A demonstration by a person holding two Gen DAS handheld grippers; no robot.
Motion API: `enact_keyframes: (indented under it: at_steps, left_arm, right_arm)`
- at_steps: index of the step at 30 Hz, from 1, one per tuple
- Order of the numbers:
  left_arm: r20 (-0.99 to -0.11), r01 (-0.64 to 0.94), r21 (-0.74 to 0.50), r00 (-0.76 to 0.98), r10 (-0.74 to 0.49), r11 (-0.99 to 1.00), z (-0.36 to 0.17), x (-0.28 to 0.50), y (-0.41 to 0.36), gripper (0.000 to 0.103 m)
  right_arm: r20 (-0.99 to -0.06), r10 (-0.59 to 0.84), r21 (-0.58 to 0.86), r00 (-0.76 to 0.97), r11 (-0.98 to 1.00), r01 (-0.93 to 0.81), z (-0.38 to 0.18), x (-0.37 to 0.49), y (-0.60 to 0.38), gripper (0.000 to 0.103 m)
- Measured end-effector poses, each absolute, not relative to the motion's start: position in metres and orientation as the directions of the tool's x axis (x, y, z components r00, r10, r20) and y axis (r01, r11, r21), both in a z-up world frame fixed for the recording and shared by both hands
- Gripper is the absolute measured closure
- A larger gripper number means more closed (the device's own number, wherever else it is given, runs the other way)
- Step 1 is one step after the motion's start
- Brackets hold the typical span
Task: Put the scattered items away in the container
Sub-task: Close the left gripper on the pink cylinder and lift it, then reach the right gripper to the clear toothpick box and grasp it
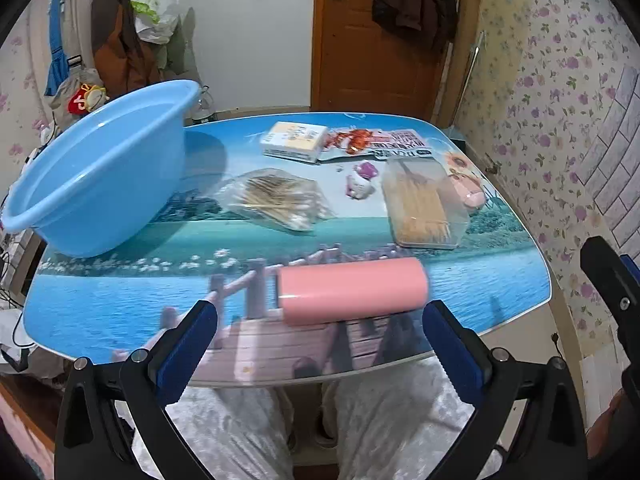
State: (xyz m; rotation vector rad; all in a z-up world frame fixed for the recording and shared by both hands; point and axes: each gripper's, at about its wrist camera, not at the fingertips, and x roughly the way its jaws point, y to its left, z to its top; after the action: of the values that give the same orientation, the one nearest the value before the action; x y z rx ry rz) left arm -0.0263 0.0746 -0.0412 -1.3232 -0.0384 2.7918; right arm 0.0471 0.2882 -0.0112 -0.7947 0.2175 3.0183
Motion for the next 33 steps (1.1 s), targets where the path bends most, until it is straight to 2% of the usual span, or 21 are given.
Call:
enact_keyframes:
  at_steps: [22, 26, 33]
  left_arm:
    - [-0.797, 0.034, -0.012, -0.604, -0.01, -0.999, -0.066, -0.052, 0.091, 0.0]
    - [-0.791, 0.009, -0.022, -0.611, 0.012, -1.0, -0.066, -0.05, 0.092, 0.015]
    - [-0.791, -0.009, -0.012, -0.612, 0.015, -1.0, -0.065, -0.049, 0.092, 0.015]
  right_arm:
    - [-0.529, -0.034, 0.202, -0.848, -0.975, -0.087, -0.033, 0.034, 0.318, 0.0]
    - [-0.534, -0.039, 0.213, -0.844, -0.973, -0.09, -0.035, 0.032, 0.318, 0.0]
    - [-0.531, -0.047, 0.196, -0.846, -0.978, -0.069, -0.034, 0.03, 0.309, 0.0]
